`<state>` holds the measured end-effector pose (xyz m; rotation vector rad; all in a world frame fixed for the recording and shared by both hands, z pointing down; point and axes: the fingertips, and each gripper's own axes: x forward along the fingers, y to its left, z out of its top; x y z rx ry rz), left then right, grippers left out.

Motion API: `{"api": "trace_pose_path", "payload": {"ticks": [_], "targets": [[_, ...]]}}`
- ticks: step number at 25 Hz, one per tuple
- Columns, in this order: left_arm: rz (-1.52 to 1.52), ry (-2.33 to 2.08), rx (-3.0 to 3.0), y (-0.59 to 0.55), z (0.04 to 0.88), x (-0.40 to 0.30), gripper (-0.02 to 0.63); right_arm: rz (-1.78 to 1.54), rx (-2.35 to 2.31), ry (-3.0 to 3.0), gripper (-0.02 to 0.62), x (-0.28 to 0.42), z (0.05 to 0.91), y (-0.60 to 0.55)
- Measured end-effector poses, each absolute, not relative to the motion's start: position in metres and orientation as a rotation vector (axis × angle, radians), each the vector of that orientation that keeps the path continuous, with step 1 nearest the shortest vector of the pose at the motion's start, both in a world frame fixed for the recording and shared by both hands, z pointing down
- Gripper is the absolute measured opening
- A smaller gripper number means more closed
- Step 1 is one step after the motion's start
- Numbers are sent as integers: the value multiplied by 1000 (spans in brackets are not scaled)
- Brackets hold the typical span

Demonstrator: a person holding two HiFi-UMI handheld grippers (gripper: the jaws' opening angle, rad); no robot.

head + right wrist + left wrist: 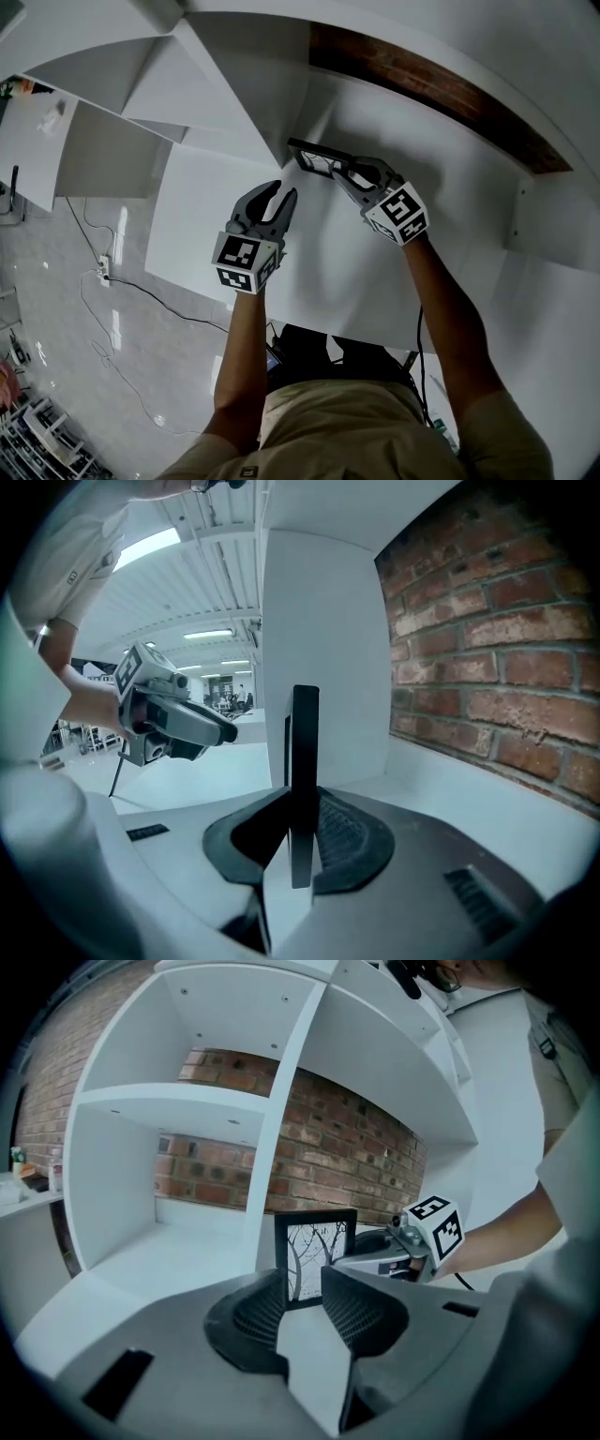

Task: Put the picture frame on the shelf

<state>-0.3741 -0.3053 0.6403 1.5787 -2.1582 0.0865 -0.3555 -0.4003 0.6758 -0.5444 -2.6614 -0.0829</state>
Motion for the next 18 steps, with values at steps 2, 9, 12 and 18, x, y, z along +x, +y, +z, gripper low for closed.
{"api": "trace_pose_path", "payload": {"ticks": [2, 9, 12, 18], "targets": [[90, -2156, 1580, -301, 644, -373, 124, -105, -563, -2653, 69, -362, 681, -400], [95, -2135, 1581, -286, 649, -370, 124, -138, -581, -2606, 69, -363, 696, -396], [93, -2131, 1578, -284, 651, -370, 124, -130, -572, -2609, 71, -364, 695, -397], [91, -2126, 1579, -283, 653, -370, 124, -123, -570, -2592, 106, -361, 698, -398]]}}
